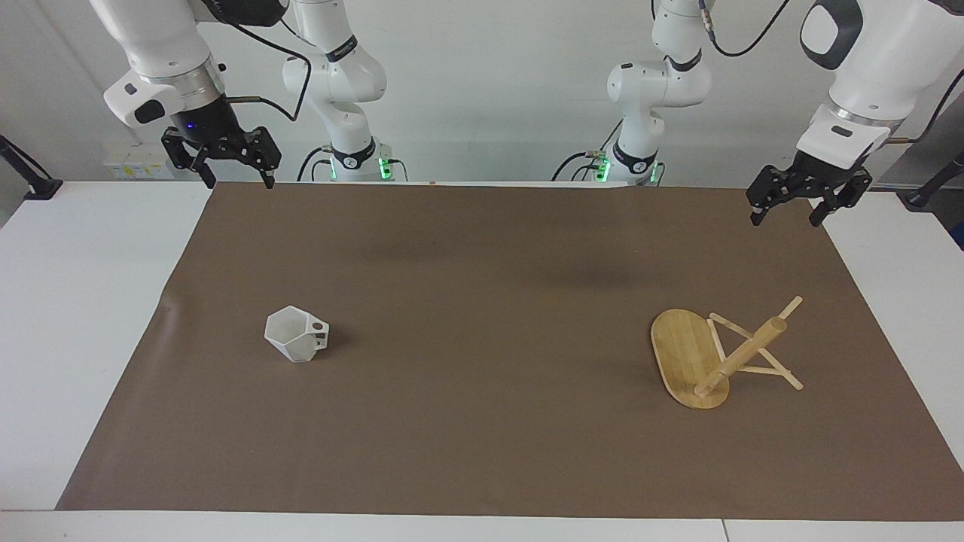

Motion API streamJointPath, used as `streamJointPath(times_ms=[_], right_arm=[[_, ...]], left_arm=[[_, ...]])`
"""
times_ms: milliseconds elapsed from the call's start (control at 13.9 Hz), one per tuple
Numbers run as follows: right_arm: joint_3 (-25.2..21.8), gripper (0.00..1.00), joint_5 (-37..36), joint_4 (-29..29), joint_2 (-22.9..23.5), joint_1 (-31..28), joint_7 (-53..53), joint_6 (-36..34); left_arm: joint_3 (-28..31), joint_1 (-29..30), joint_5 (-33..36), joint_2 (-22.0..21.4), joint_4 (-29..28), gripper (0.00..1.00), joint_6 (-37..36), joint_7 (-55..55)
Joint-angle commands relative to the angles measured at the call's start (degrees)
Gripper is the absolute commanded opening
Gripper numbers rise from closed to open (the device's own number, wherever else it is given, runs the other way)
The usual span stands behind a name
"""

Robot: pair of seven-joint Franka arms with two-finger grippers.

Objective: Hang cup on rack

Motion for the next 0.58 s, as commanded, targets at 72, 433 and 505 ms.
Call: streamJointPath(times_ms=[72, 433, 505], right_arm=[[-0.1, 1.00, -0.5, -1.4, -1.1, -0.1, -1.1, 1.4], [-0.1, 1.00, -0.3, -2.5, -0.9, 0.0, -1.7, 6.2], [-0.1, 1.00, -0.2, -2.5, -0.4, 0.0, -1.9, 8.0]], left_arm=[[0.1, 0.2, -0.2, -1.2, -1.5, 1.00, 0.2, 0.4], [0.1, 0.2, -0.2, -1.2, -1.5, 1.00, 0.2, 0.4], [0.1, 0.2, -0.2, -1.2, -1.5, 1.00, 0.2, 0.5]])
